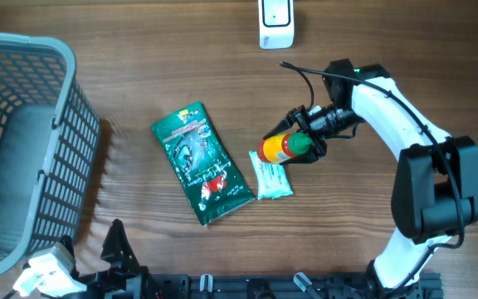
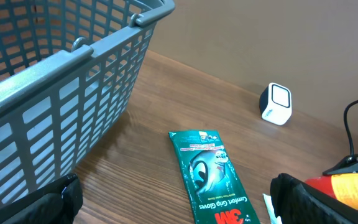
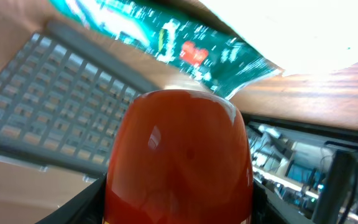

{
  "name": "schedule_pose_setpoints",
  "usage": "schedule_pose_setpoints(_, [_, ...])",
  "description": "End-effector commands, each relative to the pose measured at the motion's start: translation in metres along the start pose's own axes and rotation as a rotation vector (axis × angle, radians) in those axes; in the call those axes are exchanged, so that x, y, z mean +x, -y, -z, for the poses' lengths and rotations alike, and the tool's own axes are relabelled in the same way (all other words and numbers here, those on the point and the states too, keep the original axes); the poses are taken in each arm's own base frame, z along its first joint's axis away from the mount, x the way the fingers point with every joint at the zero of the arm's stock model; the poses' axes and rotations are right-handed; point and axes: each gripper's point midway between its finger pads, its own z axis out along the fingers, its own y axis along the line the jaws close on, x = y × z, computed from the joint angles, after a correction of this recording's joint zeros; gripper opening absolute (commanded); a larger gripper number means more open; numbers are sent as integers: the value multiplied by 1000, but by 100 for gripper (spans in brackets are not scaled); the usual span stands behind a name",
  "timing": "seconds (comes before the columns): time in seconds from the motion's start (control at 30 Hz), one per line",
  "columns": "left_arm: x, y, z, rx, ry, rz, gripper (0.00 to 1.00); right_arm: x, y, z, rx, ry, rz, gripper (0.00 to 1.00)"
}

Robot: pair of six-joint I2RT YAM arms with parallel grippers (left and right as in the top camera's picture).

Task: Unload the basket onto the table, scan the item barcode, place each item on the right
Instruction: 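Hold the sauce bottle at the scanner, then move it right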

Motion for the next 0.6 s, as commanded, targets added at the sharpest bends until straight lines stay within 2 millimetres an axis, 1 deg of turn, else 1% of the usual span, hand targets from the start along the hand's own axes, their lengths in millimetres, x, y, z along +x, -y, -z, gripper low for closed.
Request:
schedule_pose_setpoints(0.0, [0,-1,0,-7,5,8,100,-9,5,10,15,60,-40,40])
schedule_pose_setpoints(0.1, [0,-1,0,-7,5,8,100,-13,5,25,-6,98,-29,37])
schedule_pose_setpoints(0.2, [0,-1,0,-7,5,8,100,-7,2,39,-27,146,1,37])
schedule_pose_setpoints(0.23, [0,-1,0,-7,5,8,100,-6,2,48,-32,183,10,37])
schedule_pose_setpoints(0.3, [0,-1,0,-7,5,8,100,-9,8,66,-11,296,-22,37])
schedule_pose_setpoints(0.33, [0,-1,0,-7,5,8,100,-7,11,76,-1,363,-33,38])
schedule_pose_setpoints(0.43, [0,-1,0,-7,5,8,100,5,10,93,-8,467,-7,38])
schedule_pose_setpoints(0.5, [0,-1,0,-7,5,8,100,3,15,103,17,548,-12,38])
schedule_pose_setpoints(0.57, [0,-1,0,-7,5,8,100,-5,24,116,59,659,-44,38])
